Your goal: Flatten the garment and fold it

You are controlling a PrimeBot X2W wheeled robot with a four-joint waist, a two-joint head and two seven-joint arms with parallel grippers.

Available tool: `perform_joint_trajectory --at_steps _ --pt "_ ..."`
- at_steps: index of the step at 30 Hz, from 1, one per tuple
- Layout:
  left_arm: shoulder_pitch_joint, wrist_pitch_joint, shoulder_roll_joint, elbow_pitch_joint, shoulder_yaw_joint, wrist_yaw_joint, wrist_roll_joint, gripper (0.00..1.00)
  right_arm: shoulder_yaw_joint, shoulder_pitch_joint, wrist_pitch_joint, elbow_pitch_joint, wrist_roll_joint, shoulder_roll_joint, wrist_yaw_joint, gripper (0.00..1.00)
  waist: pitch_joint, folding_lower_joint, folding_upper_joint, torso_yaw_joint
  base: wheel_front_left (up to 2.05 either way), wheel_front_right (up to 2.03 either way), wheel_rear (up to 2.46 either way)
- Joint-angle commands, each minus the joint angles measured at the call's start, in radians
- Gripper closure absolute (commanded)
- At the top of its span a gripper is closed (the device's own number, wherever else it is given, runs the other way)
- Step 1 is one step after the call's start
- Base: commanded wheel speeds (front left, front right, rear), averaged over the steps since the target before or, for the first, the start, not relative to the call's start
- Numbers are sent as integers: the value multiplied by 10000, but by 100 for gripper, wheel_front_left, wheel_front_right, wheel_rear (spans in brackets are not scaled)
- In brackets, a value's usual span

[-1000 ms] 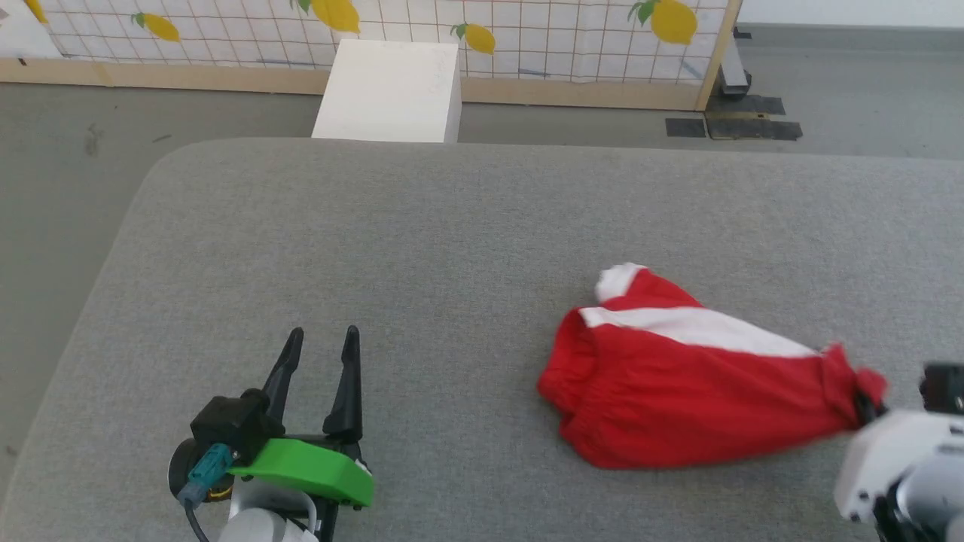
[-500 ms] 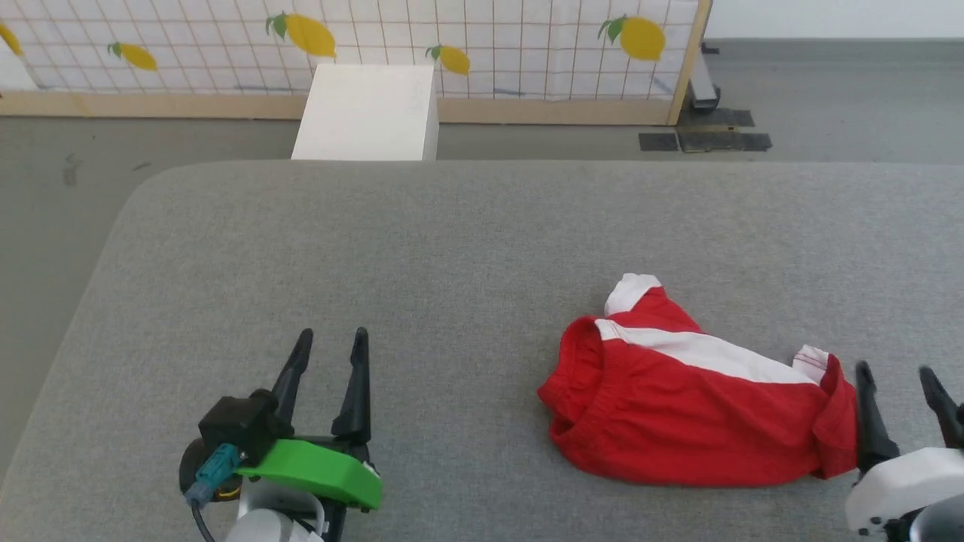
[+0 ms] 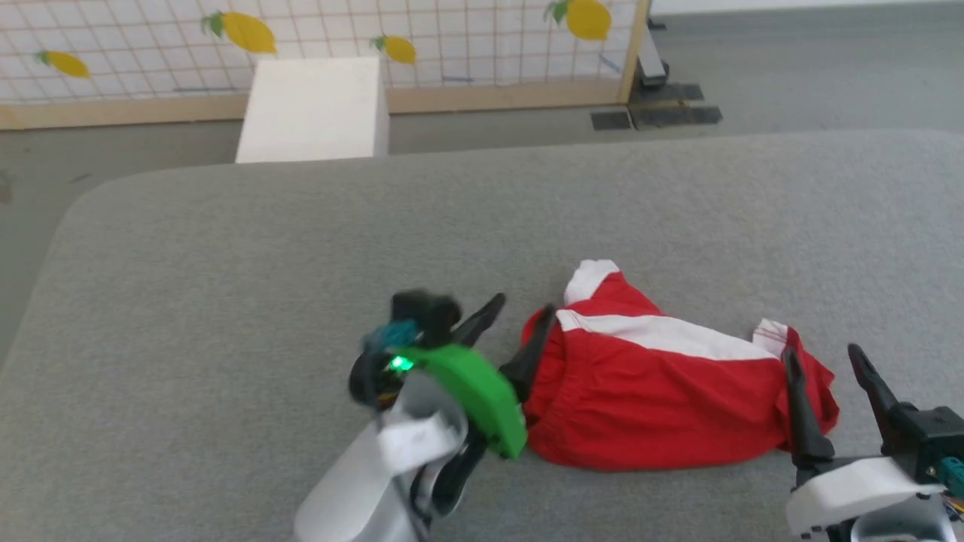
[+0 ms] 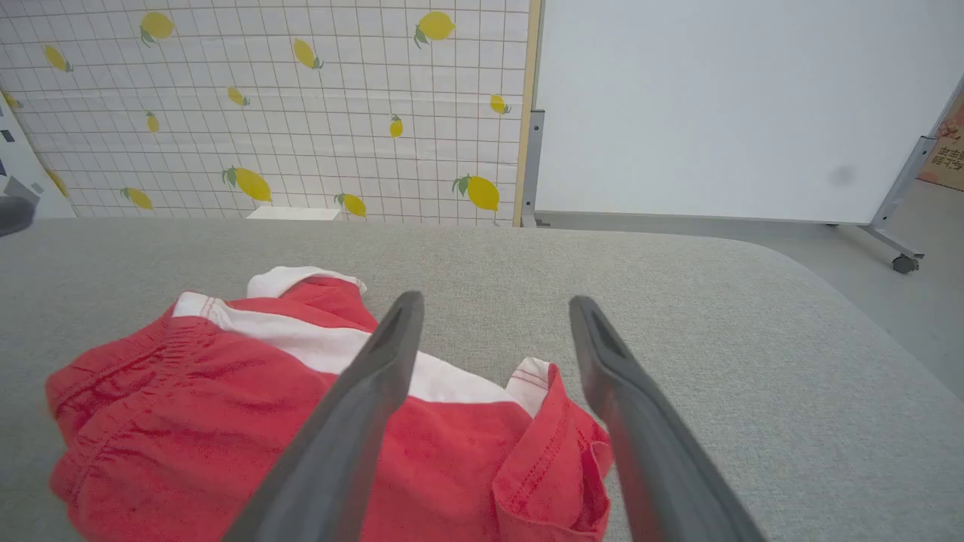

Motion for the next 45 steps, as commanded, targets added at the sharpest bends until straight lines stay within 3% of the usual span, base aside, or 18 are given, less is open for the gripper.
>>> perform_joint_trajectory --at_steps 1,9,13,17,18,20,28,33,39,45 --pt "-515 400 9 212 -280 220 -297 0 79 -267 -104 -48 49 3 -15 0 418 0 0 -405 0 0 0" --pt "-2216 2877 9 1337 -1492 1613 -1820 0 328 -719 -387 142 291 3 -15 0 1087 0 0 -1025 0 0 0" --pt "-2597 3681 9 1654 -1756 2000 -2106 0 336 -815 -524 294 373 3 -15 0 1225 0 0 -1125 0 0 0" --pt "-2828 3776 9 1696 -1779 2076 -2203 0 319 -891 -628 419 439 3 -15 0 1288 0 0 -1147 0 0 0" --pt "-2896 3702 14 1706 -1786 2068 -2152 9 323 -916 -649 454 449 3 -15 0 1294 0 0 -1141 0 0 0" --pt "-2982 3523 29 1733 -1798 2010 -2070 100 342 -954 -679 517 459 3 -15 0 1275 0 0 -1116 0 0 0" --pt "-2483 2582 351 1475 -1615 2028 -1965 100 307 -920 -676 530 457 3 -15 0 953 0 0 -794 0 0 0" --pt "-1212 2248 1192 341 -1400 2231 -2080 100 126 -836 -554 394 456 3 -15 0 741 0 0 -470 0 0 0" --pt "309 2168 2385 -1452 -1140 2791 -2091 100 -103 -713 -137 359 448 3 -15 0 618 0 0 -42 0 0 0" --pt "1192 1988 2896 -2589 -732 3285 -2266 100 -109 -1150 1105 800 278 3 -15 0 653 0 0 269 0 0 0"
